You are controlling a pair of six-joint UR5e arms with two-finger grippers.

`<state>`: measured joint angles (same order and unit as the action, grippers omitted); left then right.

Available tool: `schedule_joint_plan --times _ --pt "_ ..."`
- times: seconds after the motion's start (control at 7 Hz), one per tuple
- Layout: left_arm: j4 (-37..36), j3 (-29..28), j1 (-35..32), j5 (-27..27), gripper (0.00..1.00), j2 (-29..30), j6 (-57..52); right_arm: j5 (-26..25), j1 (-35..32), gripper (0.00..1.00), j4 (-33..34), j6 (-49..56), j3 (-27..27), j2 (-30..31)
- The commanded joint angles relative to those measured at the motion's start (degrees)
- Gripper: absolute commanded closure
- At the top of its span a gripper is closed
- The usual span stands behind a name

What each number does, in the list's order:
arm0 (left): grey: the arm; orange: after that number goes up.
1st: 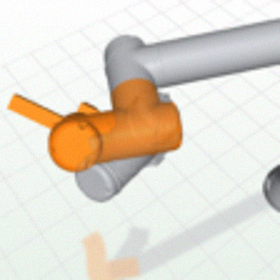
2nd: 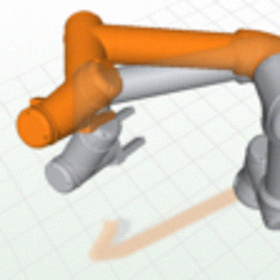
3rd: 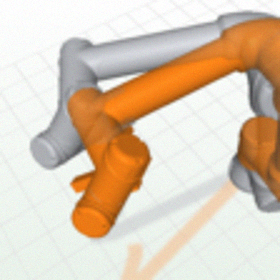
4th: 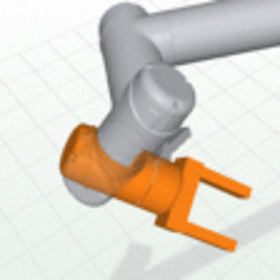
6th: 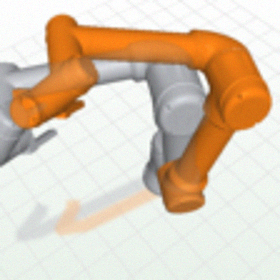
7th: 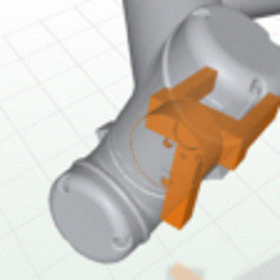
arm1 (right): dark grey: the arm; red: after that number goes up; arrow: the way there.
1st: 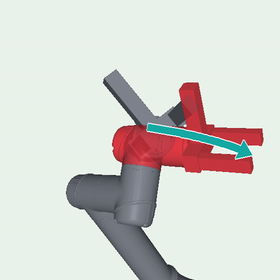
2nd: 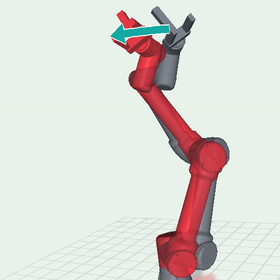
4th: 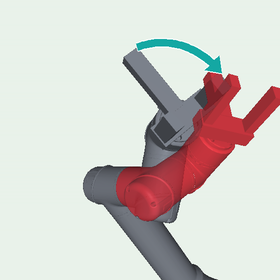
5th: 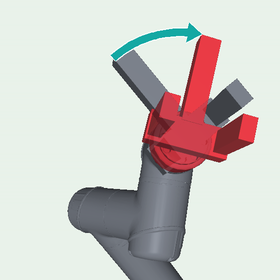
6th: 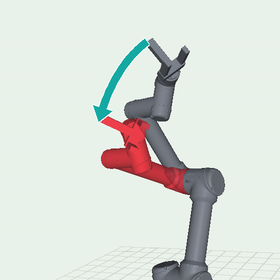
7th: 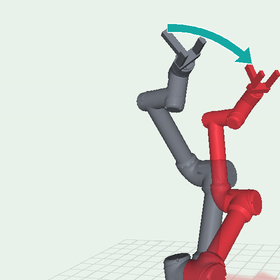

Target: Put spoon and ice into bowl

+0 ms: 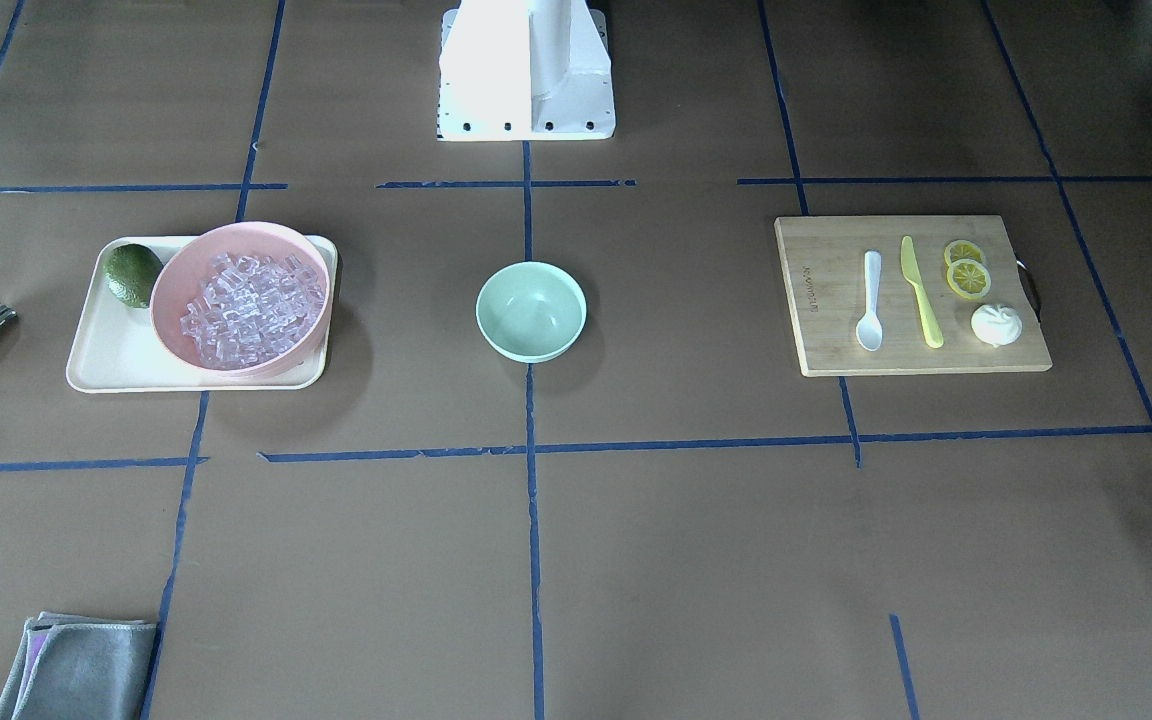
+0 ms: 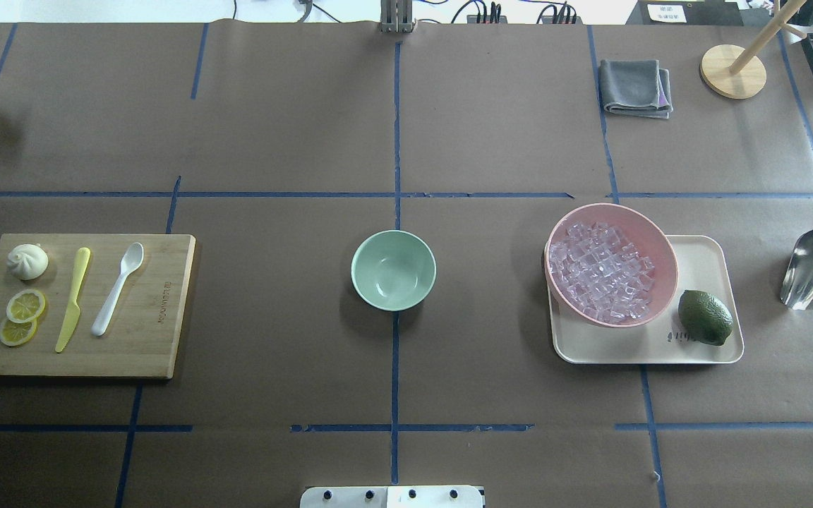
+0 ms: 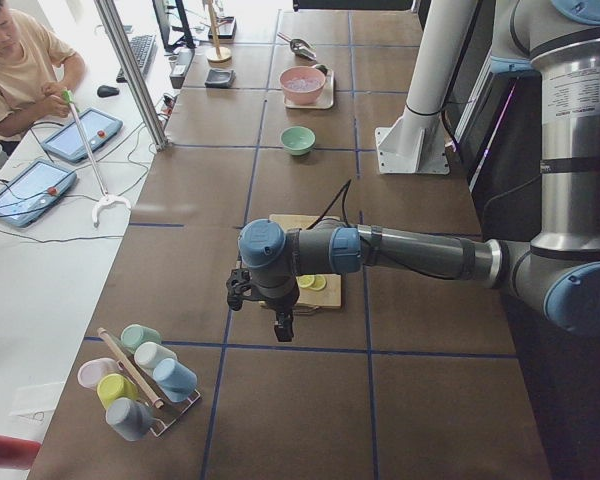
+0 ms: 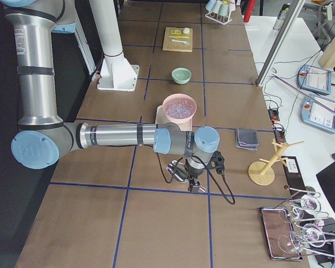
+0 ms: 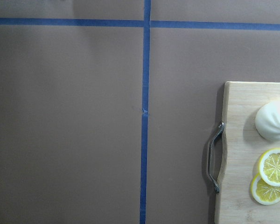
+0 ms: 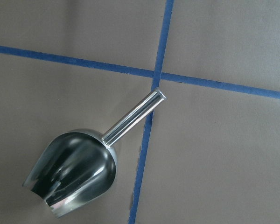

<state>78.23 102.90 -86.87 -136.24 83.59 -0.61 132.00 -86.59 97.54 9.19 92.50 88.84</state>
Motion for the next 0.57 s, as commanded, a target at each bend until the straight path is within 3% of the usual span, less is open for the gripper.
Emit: schedule_joint_plan --times 0.0,0.43 --pt "0.0 -0.06 -0.05 0.01 0.0 -0.27 0.43 0.18 0.1 0.0 0.1 0.48 0.14 0.28" --pt "0.0 0.11 0.03 0.27 0.0 -0.53 0.35 1.15 0.1 0.0 -0.25 0.3 0.05 0.37"
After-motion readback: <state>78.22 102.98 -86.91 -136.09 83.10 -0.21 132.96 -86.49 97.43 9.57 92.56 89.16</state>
